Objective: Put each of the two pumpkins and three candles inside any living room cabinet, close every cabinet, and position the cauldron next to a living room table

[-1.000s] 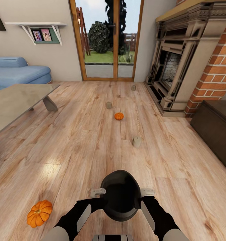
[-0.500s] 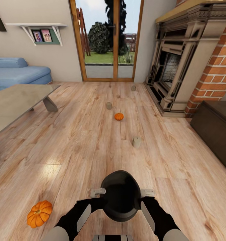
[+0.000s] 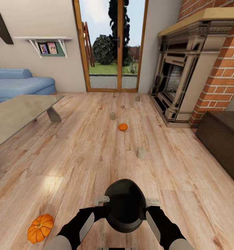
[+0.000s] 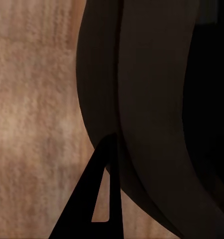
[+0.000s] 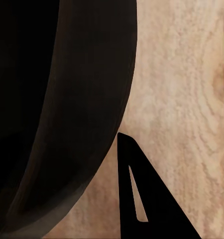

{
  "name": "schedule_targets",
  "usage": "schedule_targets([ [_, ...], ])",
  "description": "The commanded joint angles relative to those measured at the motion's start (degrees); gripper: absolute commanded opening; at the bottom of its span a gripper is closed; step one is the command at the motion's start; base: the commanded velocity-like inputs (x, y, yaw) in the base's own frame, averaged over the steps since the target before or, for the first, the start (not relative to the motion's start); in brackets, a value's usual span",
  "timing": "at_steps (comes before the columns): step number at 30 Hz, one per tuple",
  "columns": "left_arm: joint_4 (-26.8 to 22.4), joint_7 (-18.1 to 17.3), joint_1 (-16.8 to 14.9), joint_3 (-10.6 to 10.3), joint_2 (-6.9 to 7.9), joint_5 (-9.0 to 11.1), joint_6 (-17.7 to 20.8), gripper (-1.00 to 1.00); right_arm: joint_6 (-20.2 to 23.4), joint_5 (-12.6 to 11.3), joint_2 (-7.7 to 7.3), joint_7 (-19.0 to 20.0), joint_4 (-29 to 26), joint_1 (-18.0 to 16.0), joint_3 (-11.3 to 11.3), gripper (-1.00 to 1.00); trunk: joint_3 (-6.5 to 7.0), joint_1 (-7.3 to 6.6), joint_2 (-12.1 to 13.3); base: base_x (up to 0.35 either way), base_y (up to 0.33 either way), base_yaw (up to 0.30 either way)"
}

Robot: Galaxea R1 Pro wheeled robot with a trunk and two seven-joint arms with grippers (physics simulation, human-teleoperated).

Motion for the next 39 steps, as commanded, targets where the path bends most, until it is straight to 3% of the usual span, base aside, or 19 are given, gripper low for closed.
schedule_targets([
  [1, -0.81, 0.05, -0.05, -0.08, 0.04, 0.04, 0.27, -1.00, 0.32, -0.70, -0.06, -0.49, 0.03, 0.01, 0.39, -1.00, 0.18, -0.04, -0.01, 0.000, 0.000, 0.000],
  [39, -0.81, 0.05, -0.05, -0.08, 0.04, 0.00, 0.27, -1.00, 0.35, -0.80, -0.14, -0.38, -0.66, 0.01, 0.55, -1.00, 8.60, -1.02, 0.50, 0.000, 0.000, 0.000],
])
